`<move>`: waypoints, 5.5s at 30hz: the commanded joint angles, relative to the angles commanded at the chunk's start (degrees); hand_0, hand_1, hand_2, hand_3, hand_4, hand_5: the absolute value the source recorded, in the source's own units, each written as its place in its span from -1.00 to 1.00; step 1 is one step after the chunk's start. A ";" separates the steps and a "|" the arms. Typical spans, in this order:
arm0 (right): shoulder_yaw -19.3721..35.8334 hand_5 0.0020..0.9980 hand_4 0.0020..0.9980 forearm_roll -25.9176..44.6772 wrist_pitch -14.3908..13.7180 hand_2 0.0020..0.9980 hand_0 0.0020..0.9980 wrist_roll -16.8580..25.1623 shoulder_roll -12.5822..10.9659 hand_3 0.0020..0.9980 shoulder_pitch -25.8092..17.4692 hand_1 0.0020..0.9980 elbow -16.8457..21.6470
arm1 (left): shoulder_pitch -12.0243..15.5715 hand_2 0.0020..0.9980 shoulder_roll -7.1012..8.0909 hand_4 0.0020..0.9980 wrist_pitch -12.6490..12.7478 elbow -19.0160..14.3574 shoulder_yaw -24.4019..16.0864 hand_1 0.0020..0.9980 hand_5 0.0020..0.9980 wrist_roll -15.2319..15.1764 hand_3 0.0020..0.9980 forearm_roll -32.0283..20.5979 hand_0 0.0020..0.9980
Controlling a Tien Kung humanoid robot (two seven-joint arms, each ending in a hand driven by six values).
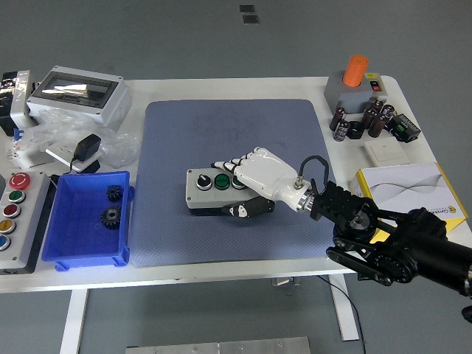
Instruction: Pick up the button,place it on the desk,press the button,press the button
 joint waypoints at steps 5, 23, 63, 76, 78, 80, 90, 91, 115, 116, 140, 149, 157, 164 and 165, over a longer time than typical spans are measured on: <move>0.20 -0.73 0.18 0.72 0.25 0.06 -0.38 -0.38 0.35 0.30 -0.18 -0.07 -0.63 | -0.13 0.23 -0.06 0.39 -0.02 0.00 0.09 0.42 -0.44 -0.15 0.29 0.05 0.41; 1.38 -0.30 0.81 -1.22 3.13 0.84 0.33 -2.38 0.26 1.00 -0.91 0.57 -1.45 | -0.07 0.23 -0.15 0.39 -0.02 0.00 -0.10 0.42 -0.47 -0.23 0.30 0.49 0.41; 25.57 -0.80 -0.25 1.61 24.97 -0.47 -0.63 -16.21 -21.03 0.52 -12.38 -0.40 43.28 | 0.84 0.22 -0.58 0.40 -0.36 0.00 -0.80 0.42 -0.60 -0.97 0.29 0.12 0.41; 16.22 -1.00 -0.55 -0.36 31.10 -0.66 -0.80 -19.86 -18.28 0.39 -7.57 -0.65 39.81 | 0.82 0.22 -0.49 0.40 -0.36 0.00 -0.91 0.42 -0.54 -0.75 0.28 0.30 0.40; 15.38 -1.00 -0.55 -0.51 30.93 -0.66 -0.80 -19.90 -17.25 0.39 -7.26 -0.65 38.11 | 0.81 0.22 -0.50 0.40 -0.37 0.00 -0.97 0.42 -0.54 -0.70 0.28 0.42 0.40; 14.96 -1.00 -0.55 -0.65 30.71 -0.66 -0.80 -19.92 -16.29 0.39 -7.06 -0.65 36.49 | 0.77 0.22 -0.50 0.40 -0.38 0.00 -1.00 0.42 -0.54 -0.70 0.28 0.50 0.40; 14.56 -1.00 -0.52 -0.23 29.27 -0.67 -0.82 -19.47 -13.47 0.39 -6.30 -0.65 32.43 | 0.69 0.22 -0.45 0.41 -0.38 0.00 -1.08 0.42 -0.50 -0.73 0.28 0.75 0.40; 14.52 -1.00 -0.52 -0.18 29.19 -0.67 -0.82 -19.46 -13.30 0.39 -6.25 -0.65 32.23 | 0.68 0.22 -0.45 0.41 -0.39 0.00 -1.06 0.42 -0.50 -0.73 0.28 0.74 0.40; 25.67 -1.00 -0.47 14.61 16.92 -0.67 -0.83 -6.93 -13.08 0.37 -10.72 -0.66 35.57 | 0.59 0.22 -0.46 0.40 -0.41 0.00 -0.71 0.42 -0.43 -1.00 0.28 0.47 0.40; 27.19 -1.00 -0.47 16.07 16.10 -0.67 -0.83 -6.02 -12.52 0.37 -11.91 -0.66 35.38 | 0.65 0.22 -0.48 0.40 -0.40 0.00 -0.70 0.42 -0.43 -0.97 0.28 0.47 0.40; 54.21 -0.02 0.54 62.42 27.79 0.29 0.16 13.11 1.89 0.30 -39.07 0.23 29.36 | 1.46 0.22 -1.62 0.40 -0.31 0.00 -1.21 0.41 -0.43 -1.08 0.28 0.85 0.40; 53.59 -0.07 0.50 73.34 29.86 0.26 0.03 12.33 1.05 0.30 -38.76 0.15 28.65 | 1.37 0.22 -1.73 0.40 -0.37 0.00 -0.64 0.41 -0.43 -1.18 0.28 0.39 0.40; 55.03 -0.09 0.49 73.40 29.94 0.27 0.04 12.34 0.20 0.30 -38.36 0.15 29.44 | 1.30 0.22 -1.56 0.40 -0.34 0.00 -0.84 0.41 -0.44 -1.39 0.28 0.85 0.40; 57.11 -0.07 0.49 71.59 29.19 0.28 0.05 12.49 -0.36 0.30 -38.55 0.17 30.10 | 1.28 0.22 -1.47 0.40 -0.25 0.00 0.10 0.41 -0.44 -1.76 0.29 -0.29 0.40; 57.46 -0.07 0.49 71.13 28.95 0.28 0.05 12.54 -0.45 0.30 -38.59 0.17 30.22 | 1.32 0.22 -1.50 0.40 -0.25 0.00 0.17 0.41 -0.44 -1.71 0.29 -0.38 0.40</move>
